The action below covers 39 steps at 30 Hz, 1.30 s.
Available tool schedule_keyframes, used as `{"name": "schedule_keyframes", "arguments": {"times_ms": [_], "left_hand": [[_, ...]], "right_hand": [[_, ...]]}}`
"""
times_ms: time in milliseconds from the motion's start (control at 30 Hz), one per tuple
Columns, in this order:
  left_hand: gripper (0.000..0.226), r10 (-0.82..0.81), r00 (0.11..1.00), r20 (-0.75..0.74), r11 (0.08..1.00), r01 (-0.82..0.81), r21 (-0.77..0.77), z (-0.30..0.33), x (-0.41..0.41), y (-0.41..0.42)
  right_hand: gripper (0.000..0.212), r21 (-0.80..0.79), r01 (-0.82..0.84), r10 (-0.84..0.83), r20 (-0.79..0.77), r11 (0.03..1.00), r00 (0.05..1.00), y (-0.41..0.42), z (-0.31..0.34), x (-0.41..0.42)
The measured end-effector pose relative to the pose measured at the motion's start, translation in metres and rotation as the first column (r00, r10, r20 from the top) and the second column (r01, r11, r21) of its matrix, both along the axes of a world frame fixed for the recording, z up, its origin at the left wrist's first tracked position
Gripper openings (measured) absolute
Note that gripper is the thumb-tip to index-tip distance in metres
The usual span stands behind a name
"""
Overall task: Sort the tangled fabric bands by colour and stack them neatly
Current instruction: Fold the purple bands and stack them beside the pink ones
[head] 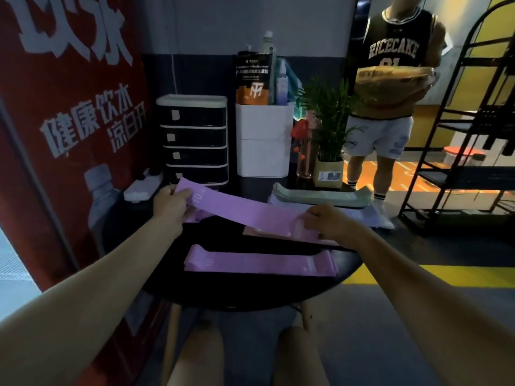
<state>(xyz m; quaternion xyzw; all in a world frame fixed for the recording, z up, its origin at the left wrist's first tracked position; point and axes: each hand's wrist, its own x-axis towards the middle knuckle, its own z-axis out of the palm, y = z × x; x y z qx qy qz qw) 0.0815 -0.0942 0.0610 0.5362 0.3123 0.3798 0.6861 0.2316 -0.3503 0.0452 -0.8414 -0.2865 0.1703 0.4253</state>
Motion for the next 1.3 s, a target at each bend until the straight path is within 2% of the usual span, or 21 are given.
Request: {"name": "schedule_keyframes", "arguments": {"times_ms": [100, 167, 300, 433, 633, 800, 900, 1300], "left_hand": [[0.012, 0.003, 0.996, -0.084, 1.000, -0.003, 0.004, -0.019, -0.008, 0.000], [0.009, 0.007, 0.992, -0.124, 1.000, -0.003, 0.029, -0.030, -0.013, -0.002], [0.016, 0.009, 0.979, -0.205, 0.995, 0.012, 0.099, -0.045, -0.022, -0.006], [0.019, 0.080, 0.928, -0.363, 0.961, 0.024, 0.274, -0.061, -0.031, -0.008], [0.026, 0.187, 0.836, -0.516, 0.842, 0.134, 0.523, -0.072, -0.041, -0.015], [0.020, 0.221, 0.806, -0.549, 0.804, 0.169, 0.571, -0.082, -0.043, -0.014], [0.020, 0.219, 0.801, -0.558, 0.805, 0.175, 0.567, -0.089, -0.045, -0.013], [0.015, 0.193, 0.849, -0.492, 0.814, 0.141, 0.563, -0.104, -0.047, -0.012]], "right_hand": [[0.007, 0.088, 0.123, -0.118, -0.063, 0.989, 0.991, -0.007, -0.013, -0.004], [0.021, 0.112, 0.198, -0.188, -0.095, 0.974, 0.978, -0.012, -0.022, -0.004], [0.028, 0.117, 0.311, -0.298, -0.116, 0.943, 0.947, -0.022, -0.031, -0.010], [0.044, 0.090, 0.375, -0.377, -0.004, 0.922, 0.926, -0.026, -0.041, -0.013], [0.049, 0.002, 0.427, -0.421, 0.166, 0.904, 0.892, -0.030, -0.051, -0.019], [0.049, -0.041, 0.465, -0.445, 0.229, 0.884, 0.866, -0.029, -0.058, -0.027], [0.035, -0.067, 0.468, -0.436, 0.266, 0.881, 0.859, -0.027, -0.064, -0.028], [0.017, -0.041, 0.476, -0.435, 0.343, 0.878, 0.832, -0.026, -0.078, -0.032]]}}
